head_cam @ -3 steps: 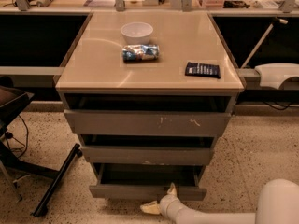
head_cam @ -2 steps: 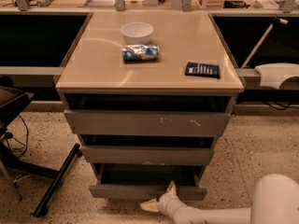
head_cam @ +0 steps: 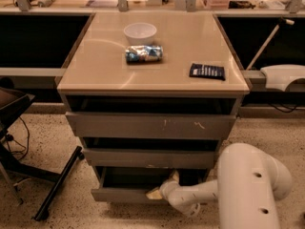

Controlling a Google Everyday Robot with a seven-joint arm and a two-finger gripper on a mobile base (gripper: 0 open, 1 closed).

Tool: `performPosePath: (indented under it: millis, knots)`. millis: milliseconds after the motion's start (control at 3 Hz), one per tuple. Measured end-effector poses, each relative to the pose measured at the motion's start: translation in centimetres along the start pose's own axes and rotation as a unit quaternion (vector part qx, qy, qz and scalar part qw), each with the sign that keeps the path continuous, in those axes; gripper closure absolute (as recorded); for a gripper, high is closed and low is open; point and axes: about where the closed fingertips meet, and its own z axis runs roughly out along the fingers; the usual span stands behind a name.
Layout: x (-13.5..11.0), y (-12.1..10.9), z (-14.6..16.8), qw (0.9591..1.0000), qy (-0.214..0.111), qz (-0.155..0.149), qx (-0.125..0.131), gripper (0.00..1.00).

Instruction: Open bottom drawer

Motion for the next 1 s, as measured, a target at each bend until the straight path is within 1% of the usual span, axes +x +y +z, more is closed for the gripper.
performPosePath:
  millis: [333, 667, 1000]
  knots:
    - [0.4, 1.5, 1.1, 0.9997, 0.023, 0.009, -0.008, 0.0]
    - [2.0, 2.2, 2.5, 0.9994, 0.018, 0.004, -0.029, 0.0]
    - [3.9, 4.0, 3.6, 0.9984, 0.003, 0.0, -0.057, 0.0]
